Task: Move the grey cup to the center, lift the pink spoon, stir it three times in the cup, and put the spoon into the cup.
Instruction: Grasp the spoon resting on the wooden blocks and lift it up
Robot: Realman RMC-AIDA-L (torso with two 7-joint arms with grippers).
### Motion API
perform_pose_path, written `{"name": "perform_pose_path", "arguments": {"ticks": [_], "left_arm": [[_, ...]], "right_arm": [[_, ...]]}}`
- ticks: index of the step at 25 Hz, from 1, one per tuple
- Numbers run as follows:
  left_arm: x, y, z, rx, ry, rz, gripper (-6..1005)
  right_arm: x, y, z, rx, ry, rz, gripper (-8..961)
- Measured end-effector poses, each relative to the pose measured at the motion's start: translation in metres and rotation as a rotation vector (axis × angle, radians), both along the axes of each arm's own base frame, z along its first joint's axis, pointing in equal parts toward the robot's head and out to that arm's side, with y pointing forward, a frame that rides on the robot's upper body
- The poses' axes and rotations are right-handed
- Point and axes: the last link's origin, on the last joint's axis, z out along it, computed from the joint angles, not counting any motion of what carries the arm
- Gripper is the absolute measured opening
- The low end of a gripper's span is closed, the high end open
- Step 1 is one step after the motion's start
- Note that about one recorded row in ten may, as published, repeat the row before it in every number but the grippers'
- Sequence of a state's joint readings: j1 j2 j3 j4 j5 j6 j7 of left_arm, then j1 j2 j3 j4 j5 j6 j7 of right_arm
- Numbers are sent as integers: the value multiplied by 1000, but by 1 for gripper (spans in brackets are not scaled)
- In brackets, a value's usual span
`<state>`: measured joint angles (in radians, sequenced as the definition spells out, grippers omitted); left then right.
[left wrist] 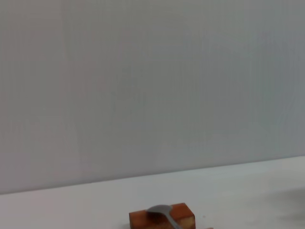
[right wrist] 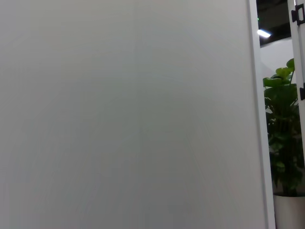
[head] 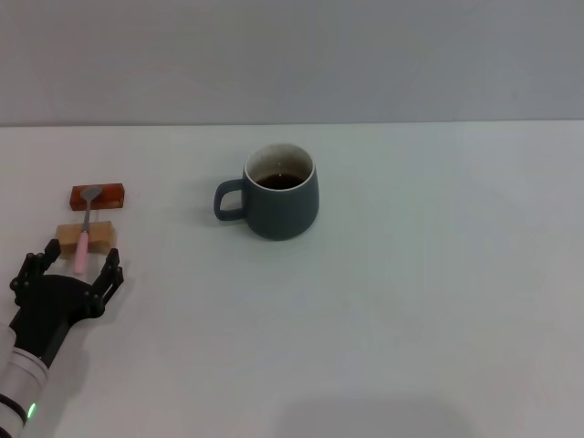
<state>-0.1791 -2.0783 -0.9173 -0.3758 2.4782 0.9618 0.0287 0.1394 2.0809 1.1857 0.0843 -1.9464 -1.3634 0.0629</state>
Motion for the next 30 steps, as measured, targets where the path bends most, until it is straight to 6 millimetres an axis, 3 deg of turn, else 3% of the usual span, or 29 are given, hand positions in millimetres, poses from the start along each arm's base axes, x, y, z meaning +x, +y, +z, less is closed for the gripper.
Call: {"name": "perform_pose_path", "arguments": {"ticks": [12, 17, 30], "left_arm": [[0, 5, 1, 0, -3, 11, 802], [-1, 6, 0, -10, -4, 21, 634], [-1, 8, 0, -9, -15, 28, 565]], "right_arm": [[0, 1, 0, -1, 0, 2, 825], [0, 0, 0, -1, 0, 0, 820], [0, -1, 1, 0, -4, 0, 820]]}}
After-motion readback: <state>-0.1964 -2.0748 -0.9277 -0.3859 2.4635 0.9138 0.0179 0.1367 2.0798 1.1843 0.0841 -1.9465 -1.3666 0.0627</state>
